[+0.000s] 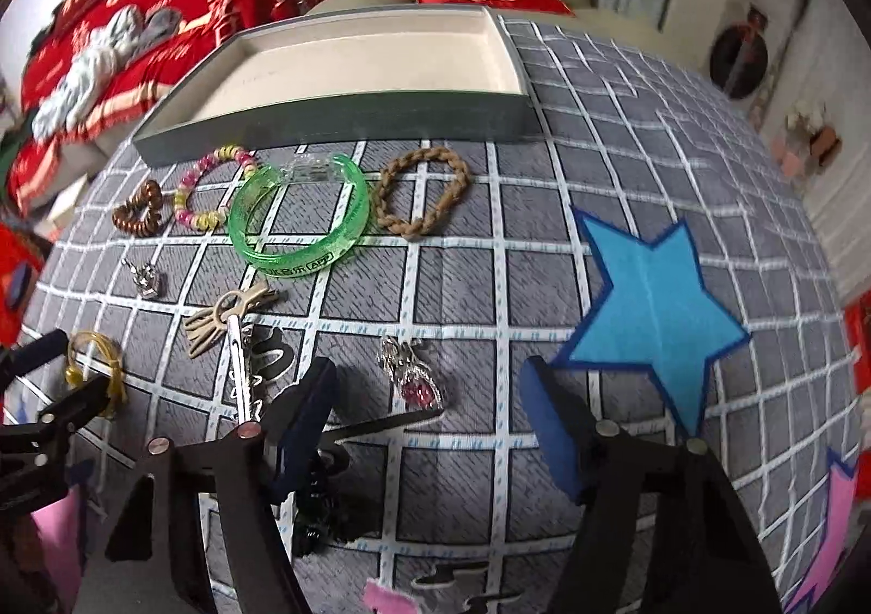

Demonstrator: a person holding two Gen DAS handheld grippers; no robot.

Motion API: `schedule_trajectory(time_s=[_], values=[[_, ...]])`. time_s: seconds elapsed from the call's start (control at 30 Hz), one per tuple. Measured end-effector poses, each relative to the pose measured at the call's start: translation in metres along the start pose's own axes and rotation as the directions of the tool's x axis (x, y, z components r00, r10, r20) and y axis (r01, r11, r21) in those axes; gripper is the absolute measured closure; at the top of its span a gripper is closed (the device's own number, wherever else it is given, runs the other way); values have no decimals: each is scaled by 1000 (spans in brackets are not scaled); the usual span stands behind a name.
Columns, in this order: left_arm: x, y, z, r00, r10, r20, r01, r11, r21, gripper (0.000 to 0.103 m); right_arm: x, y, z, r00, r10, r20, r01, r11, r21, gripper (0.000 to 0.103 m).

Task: Organize jewelry
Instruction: 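Grasp the yellow cord bracelet with the left tool while the right tool grasps a silver charm, then carry the yellow bracelet and silver charm with both tools into the white tray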

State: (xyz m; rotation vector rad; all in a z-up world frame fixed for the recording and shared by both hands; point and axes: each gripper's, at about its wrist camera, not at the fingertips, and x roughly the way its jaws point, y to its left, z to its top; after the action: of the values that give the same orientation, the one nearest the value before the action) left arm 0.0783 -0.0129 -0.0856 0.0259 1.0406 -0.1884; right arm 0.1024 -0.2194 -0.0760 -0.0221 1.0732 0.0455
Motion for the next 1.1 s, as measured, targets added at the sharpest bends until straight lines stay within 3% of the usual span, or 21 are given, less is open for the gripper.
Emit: schedule_trajectory(time_s=[0.07,0.13,0.17,0.23,0.3,0.47,0.73,0.93,1.1], values=[[-2,-1,-1,1000,-6,-1,6,1000,-3,14,0,2,1,1000,7,-2,-7,1000,-3,37],[-4,-4,-2,1000,-7,2,7,1000,6,28,-1,4,1,1000,10,0,-10,1000,-9,45],[-5,-6,-3,1000,-3,8,3,1000,16,32,-2,6,1,1000,12,0,-12,1000,-12,52],[-8,-7,-4,1000,-19,20,18,999,26,61,-4,7,1,1000,15,-1,-15,1000,-11,68],[-10,-6,-5,999,-35,26,35,999,23,74,-6,8,-1,1000,17,-2,-17,1000,-12,89],[-16,5,-6,994,-104,38,105,994,-19,74,-12,11,-2,1000,14,14,-14,1000,-10,92],[-44,12,12,984,-149,101,153,988,-26,74,-40,3,6,994,92,58,-94,995,39,92],[-66,14,51,971,-186,151,190,982,-8,74,-63,2,35,983,151,109,-156,987,46,92],[-81,10,101,957,-224,186,226,974,11,74,-77,0,72,972,184,147,-191,981,40,92]])
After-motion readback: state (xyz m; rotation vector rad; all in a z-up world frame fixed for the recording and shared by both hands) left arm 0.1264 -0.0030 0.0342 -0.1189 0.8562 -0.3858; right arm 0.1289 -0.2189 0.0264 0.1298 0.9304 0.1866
